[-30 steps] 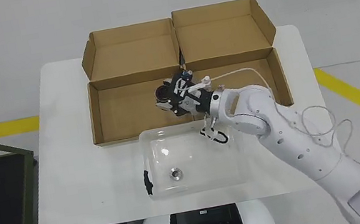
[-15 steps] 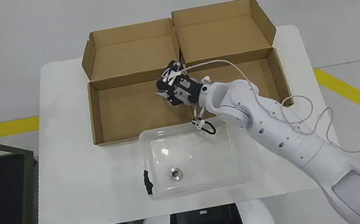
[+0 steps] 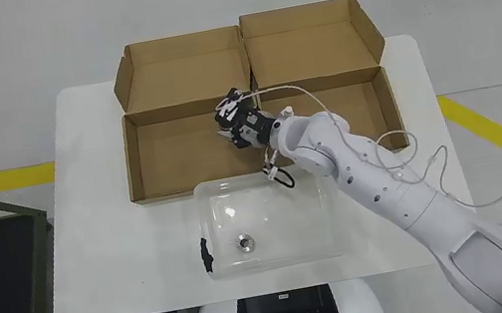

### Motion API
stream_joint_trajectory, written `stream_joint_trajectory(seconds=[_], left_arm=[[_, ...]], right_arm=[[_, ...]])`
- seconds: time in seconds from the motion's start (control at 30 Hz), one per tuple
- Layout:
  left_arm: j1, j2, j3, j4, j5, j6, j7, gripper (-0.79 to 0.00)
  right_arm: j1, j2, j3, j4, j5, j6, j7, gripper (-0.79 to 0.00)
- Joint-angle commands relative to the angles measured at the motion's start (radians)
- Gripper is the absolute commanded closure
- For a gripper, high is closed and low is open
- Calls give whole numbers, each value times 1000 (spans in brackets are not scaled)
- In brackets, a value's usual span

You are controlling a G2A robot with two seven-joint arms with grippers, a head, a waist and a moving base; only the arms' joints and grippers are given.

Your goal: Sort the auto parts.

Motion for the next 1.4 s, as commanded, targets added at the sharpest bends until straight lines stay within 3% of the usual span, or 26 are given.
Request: stream_joint_trajectory(seconds=[0.0, 0.4, 0.57, 0.63, 0.77, 1.1, 1.37], left_arm=[[0, 0, 0, 0, 0, 0, 0, -785], [0, 0, 0, 0, 0, 0, 0, -785], [0, 0, 0, 0, 0, 0, 0, -785], [0, 0, 0, 0, 0, 0, 0, -785], [0, 0, 0, 0, 0, 0, 0, -785], [0, 0, 0, 0, 0, 0, 0, -785], [0, 0, 0, 0, 0, 0, 0, -785]], right_arm=[[2, -5, -2, 9, 0, -2, 4, -148], [-5, -25, 14, 38, -11, -22, 8, -320], [-17, -27, 26, 29, -23, -27, 12, -403], [-21, -26, 34, 19, -28, -33, 17, -483], [-35, -22, 52, -13, -44, -49, 26, -526], [-129, 11, 124, -238, -101, -140, 44, -631], [-262, 51, 191, -462, -147, -256, 95, -646]])
